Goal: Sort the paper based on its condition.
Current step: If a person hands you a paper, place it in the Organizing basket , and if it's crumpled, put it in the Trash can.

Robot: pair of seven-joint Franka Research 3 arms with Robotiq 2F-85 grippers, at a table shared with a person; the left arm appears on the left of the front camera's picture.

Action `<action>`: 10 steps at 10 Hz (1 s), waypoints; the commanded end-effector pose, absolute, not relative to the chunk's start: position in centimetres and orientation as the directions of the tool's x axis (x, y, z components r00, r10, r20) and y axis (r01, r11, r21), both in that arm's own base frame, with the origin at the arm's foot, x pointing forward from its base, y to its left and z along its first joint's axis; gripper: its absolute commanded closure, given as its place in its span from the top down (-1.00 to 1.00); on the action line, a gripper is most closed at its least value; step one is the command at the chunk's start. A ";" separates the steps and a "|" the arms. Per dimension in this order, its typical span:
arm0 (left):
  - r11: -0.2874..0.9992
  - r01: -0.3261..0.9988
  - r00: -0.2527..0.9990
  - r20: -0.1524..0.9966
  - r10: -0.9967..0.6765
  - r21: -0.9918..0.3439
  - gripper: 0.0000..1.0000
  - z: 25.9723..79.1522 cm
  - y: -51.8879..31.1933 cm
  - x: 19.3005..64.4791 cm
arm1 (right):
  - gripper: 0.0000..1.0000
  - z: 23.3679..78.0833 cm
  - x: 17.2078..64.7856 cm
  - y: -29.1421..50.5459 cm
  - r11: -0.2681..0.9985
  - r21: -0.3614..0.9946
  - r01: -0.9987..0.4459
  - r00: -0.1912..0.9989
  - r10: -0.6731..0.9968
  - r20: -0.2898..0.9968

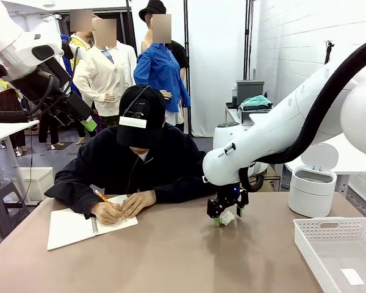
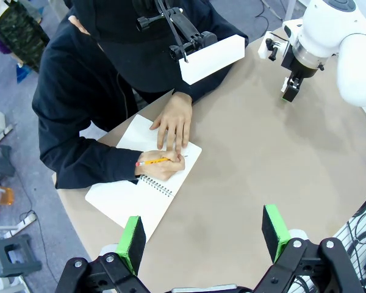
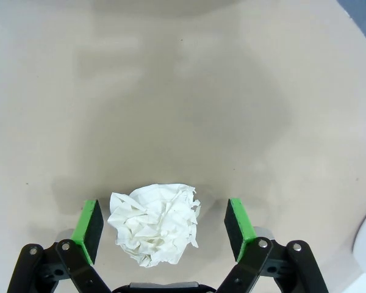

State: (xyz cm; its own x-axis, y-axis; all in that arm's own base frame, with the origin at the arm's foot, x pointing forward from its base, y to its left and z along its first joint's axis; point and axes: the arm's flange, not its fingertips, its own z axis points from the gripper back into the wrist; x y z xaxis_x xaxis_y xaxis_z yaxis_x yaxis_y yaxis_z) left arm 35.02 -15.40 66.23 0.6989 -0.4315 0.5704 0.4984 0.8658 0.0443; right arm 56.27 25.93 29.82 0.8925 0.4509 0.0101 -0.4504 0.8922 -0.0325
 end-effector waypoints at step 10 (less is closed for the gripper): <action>0.866 0.496 0.697 0.570 -0.435 0.054 1.00 66.3 -15.3 35.0 | 0.36 29.4 56.4 26.3 0.891 -0.019 -0.454 0.891 0.454 0.003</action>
State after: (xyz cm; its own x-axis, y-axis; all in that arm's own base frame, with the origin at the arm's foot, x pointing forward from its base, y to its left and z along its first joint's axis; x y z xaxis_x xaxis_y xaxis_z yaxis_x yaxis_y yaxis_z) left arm 35.02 -15.40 66.23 0.6989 -0.4315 0.5704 0.4984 0.8658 0.0443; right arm 56.15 26.32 29.89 0.8899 0.4560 0.0122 -0.4555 0.8897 -0.0292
